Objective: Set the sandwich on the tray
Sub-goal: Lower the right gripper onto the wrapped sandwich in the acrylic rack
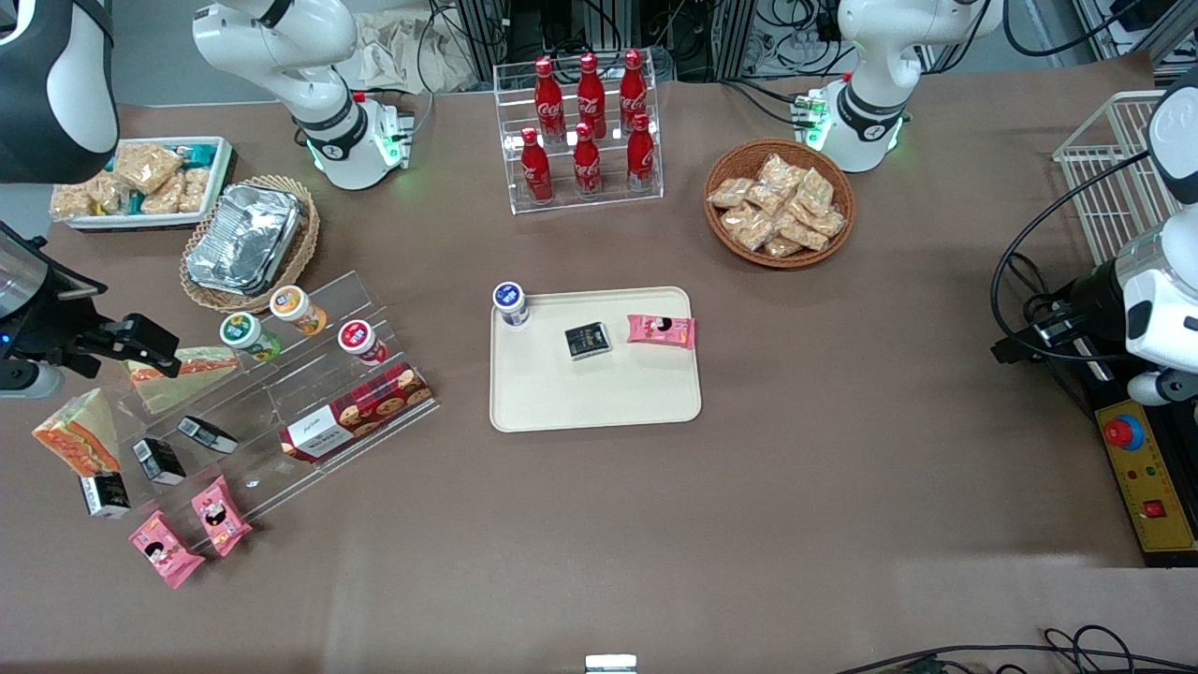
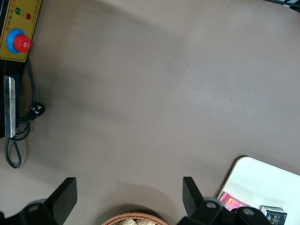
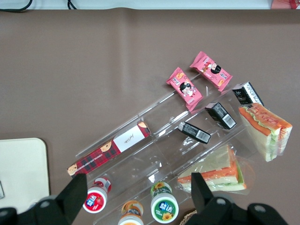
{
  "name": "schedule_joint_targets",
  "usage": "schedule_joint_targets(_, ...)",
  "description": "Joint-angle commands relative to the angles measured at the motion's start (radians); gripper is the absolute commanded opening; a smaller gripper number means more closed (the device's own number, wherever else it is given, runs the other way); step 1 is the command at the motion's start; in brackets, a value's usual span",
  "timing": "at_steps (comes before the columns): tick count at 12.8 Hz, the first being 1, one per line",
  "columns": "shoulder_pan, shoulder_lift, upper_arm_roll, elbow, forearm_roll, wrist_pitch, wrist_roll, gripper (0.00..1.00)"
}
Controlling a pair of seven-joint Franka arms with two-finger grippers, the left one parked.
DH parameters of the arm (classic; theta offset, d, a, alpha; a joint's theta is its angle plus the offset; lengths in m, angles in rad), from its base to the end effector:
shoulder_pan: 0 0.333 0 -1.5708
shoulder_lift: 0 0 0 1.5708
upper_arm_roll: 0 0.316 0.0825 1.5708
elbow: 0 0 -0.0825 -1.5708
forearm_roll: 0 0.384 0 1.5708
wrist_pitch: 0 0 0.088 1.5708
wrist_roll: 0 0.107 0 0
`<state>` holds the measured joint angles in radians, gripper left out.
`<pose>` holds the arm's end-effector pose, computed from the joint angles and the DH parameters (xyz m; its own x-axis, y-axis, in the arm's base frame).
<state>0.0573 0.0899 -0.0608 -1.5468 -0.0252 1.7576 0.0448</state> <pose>0.5994 -0.0027 0.6019 0.9916 -0.0427 0.1219 -0.0461 -0.9986 0.0252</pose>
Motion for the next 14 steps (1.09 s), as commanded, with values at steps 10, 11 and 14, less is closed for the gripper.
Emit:
schedule_joint_targets(10, -0.059, 0.020, -0.106, 0.010, -0.013, -0.018, -0.276, 0.99)
schedule_joint_targets(11, -0.068, 0.033, -0.119, 0.010, -0.006, -0.017, -0.337, 0.99)
schedule_joint_targets(14, -0.096, 0.063, -0.172, 0.011, 0.021, 0.037, -0.521, 0.99)
